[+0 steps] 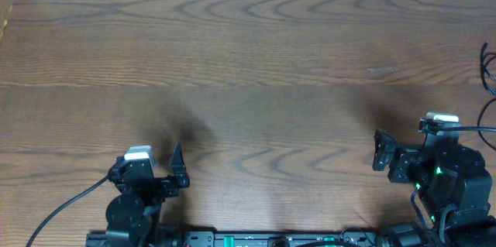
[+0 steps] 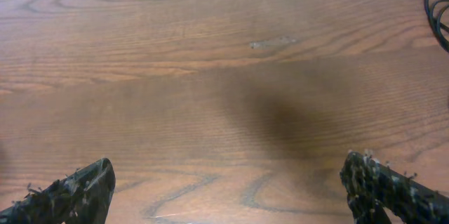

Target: Untangle cables

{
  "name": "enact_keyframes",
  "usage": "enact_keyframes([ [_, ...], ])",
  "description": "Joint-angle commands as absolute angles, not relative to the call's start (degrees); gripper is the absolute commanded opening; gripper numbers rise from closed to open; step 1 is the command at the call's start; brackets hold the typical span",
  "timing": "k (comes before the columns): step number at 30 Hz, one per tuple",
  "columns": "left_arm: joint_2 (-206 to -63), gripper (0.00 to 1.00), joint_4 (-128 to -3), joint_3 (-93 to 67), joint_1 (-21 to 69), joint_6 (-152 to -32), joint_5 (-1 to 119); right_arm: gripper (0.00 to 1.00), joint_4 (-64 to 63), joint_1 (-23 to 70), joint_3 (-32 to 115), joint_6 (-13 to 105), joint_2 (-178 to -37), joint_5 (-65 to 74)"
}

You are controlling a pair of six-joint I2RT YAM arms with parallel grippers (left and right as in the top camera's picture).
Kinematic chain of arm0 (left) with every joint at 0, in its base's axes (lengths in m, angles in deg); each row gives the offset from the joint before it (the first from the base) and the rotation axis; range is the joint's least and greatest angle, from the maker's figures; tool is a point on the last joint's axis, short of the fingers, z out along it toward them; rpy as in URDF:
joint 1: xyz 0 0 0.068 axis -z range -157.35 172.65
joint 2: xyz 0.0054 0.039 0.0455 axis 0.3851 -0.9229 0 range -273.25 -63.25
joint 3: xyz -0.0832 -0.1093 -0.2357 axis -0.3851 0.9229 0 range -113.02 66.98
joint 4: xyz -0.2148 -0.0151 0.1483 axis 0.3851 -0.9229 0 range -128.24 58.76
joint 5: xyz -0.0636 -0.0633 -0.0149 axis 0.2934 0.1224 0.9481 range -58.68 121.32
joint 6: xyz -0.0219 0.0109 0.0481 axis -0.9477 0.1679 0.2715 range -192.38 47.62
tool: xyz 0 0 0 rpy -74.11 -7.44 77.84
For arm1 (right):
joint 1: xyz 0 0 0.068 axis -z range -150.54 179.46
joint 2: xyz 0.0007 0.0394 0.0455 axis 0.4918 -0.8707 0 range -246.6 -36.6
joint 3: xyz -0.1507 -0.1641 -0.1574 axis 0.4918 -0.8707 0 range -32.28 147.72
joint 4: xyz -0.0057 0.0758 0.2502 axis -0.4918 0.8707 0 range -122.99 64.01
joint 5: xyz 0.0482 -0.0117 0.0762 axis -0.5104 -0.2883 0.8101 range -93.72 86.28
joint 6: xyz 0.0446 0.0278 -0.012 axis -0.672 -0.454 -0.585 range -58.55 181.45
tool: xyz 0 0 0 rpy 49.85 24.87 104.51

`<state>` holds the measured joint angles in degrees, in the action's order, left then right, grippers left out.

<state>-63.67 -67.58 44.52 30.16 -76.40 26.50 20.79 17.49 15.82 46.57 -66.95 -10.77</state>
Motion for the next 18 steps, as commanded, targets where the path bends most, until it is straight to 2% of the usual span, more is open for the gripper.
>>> enact_keyframes([
  [1,-63.3,0.98,-64.9,46.2,29.0,-75.1,25.7,0.99,20.8,17.3,15.5,46.0,-66.7,-10.6],
  [18,-63.3,0.98,-47.8,60.7,28.4,-73.5,25.7,0.99,20.8,17.3,15.5,46.0,-66.7,-10.6],
])
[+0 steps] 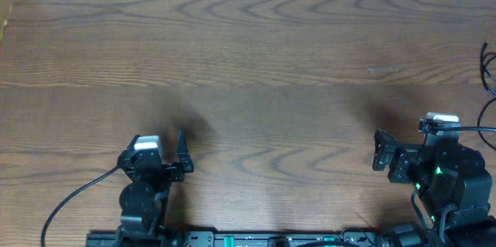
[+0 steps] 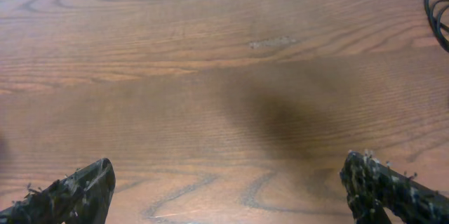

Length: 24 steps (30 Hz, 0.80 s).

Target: Untangle cables

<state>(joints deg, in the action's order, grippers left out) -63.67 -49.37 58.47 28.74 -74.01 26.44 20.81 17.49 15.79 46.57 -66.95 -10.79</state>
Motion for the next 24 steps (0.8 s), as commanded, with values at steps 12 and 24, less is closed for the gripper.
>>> enact_keyframes([
  [12,-63.3,0.98,-41.1,63.9,28.4,-71.3,25.6,0.99,20.8,17.3,15.5,46.0,-66.7,-10.6],
  [24,-63.3,0.98,-33.1,66.8,27.2,-67.7,25.7,0.99,20.8,17.3,15.5,46.0,-66.7,-10.6],
])
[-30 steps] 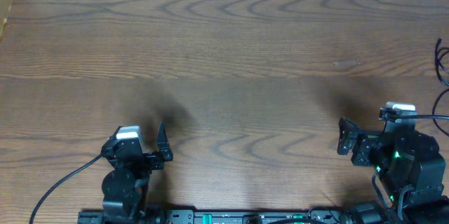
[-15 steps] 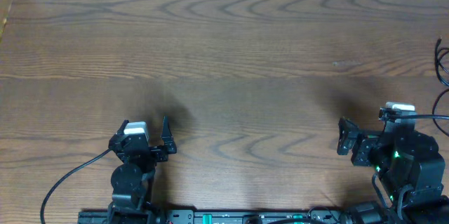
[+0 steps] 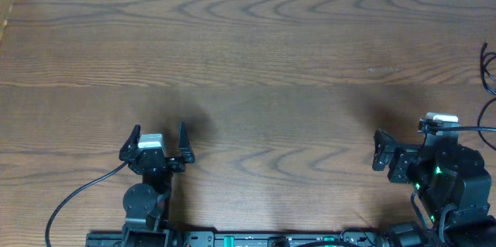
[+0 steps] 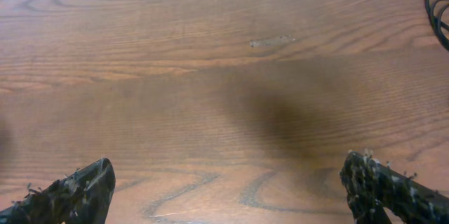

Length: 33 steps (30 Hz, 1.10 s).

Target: Untangle cables

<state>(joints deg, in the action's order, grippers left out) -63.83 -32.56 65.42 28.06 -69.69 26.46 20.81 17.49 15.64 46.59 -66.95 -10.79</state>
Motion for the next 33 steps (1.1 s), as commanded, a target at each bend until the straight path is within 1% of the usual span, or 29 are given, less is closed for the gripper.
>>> enact_keyframes([
  [1,-63.3,0.98,-33.1,66.8,26.9,-67.7,25.8,0.99,20.8,17.3,15.5,46.0,-66.7,-10.6],
  [12,-63.3,0.98,-33.8,66.8,22.5,-66.3,26.0,0.99,20.8,17.3,15.5,46.0,-66.7,-10.6],
  [17,-63.3,0.98,-34.4,66.8,22.4,-64.5,26.1,0.99,20.8,17.3,15.5,46.0,-66.7,-10.6],
  [23,-63.3,0.98,-35.2,66.8,22.5,-64.7,30.1,0.99,20.8,17.3,15.5,46.0,-66.7,-10.6],
  [33,-63.3,0.98,-35.4,66.8,24.1,-64.7,30.3,0.99,20.8,17.3,15.5,46.0,-66.7,-10.6],
])
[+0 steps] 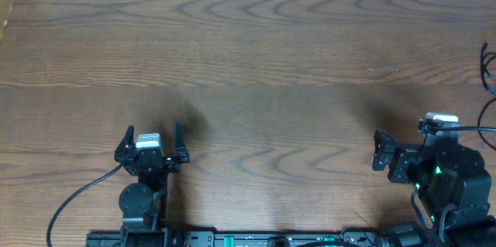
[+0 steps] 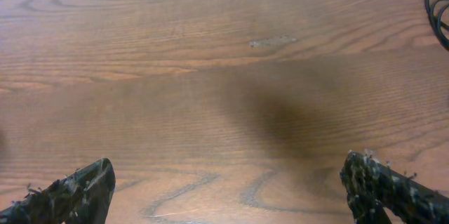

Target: Untangle cables

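Only a short piece of black cable point(image 1: 488, 67) shows, at the table's far right edge; the right wrist view catches it in its top right corner as a cable loop point(image 2: 436, 15). The rest runs out of frame. My left gripper point(image 1: 149, 138) stands open at the near left, with nothing between its fingers. My right gripper point(image 2: 231, 194) is open wide over bare wood, well short of the cable. In the overhead view only its left fingertip point(image 1: 380, 148) shows clearly.
The brown wooden table point(image 1: 248, 61) has a small pale scuff point(image 1: 381, 69) at the right. The left arm's own lead point(image 1: 74, 204) curls off at the near left. A white strip borders the far edge.
My left gripper has shifted slightly to the left and remains open. The right gripper and the cable at the right edge are unchanged.
At first my left gripper sat low at the near left, twisted to one side. It then stood a little farther out and straighter, then squared up with both fingers showing, and now lies slightly more to the left. The right gripper stayed open and still throughout.
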{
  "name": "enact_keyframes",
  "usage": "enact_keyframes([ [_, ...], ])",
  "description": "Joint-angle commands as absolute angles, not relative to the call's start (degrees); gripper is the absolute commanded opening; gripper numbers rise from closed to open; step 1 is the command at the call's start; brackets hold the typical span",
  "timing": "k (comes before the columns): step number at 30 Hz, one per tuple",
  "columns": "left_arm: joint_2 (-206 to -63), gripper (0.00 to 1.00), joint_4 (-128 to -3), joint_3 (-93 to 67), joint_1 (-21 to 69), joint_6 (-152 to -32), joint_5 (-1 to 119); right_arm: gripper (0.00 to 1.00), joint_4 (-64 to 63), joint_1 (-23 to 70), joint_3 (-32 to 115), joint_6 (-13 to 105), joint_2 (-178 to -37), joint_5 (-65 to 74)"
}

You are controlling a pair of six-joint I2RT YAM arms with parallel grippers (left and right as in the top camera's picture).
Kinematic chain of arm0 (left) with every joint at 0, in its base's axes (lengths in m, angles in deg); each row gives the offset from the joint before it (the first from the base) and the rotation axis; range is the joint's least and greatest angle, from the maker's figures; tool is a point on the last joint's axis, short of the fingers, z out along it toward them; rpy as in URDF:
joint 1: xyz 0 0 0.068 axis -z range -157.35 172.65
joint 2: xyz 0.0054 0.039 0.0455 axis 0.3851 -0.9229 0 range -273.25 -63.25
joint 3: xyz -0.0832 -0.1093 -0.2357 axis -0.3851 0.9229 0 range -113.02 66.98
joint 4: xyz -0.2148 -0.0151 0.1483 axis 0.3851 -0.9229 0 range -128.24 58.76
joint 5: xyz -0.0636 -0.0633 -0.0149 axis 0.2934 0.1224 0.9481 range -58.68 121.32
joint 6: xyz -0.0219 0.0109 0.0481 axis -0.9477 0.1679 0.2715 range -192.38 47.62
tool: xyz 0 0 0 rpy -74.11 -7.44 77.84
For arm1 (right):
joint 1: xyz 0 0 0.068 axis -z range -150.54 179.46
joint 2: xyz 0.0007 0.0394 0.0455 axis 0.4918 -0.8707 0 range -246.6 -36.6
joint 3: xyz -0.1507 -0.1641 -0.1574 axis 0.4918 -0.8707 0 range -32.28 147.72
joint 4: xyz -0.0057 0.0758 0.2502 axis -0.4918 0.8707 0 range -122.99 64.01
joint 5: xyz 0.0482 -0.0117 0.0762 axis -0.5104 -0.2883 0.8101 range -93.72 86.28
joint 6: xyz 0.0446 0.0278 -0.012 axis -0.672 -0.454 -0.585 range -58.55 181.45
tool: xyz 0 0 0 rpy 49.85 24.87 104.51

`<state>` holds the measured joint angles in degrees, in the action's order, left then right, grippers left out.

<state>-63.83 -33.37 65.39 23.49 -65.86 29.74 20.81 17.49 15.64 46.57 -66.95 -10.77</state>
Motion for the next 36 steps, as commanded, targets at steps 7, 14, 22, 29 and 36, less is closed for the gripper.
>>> enact_keyframes([
  [7,-63.4,0.98,-35.3,66.7,24.3,-64.7,30.3,0.99,20.8,17.3,15.5,46.0,-66.7,-10.6],
  [14,-63.5,0.98,-35.3,66.7,24.3,-64.7,30.3,0.99,20.8,17.3,15.5,46.0,-66.7,-10.6],
  [22,-63.5,0.98,-35.3,66.7,24.3,-64.7,30.3,0.99,20.8,17.3,15.5,46.0,-66.7,-10.6],
  [29,-63.5,0.98,-35.3,66.7,24.3,-64.7,30.3,0.99,21.0,17.4,15.5,46.8,-66.7,-12.7],
  [36,-63.5,0.98,-35.3,66.7,24.3,-64.7,30.3,0.99,13.6,21.3,11.2,46.9,-65.2,-16.2],
])
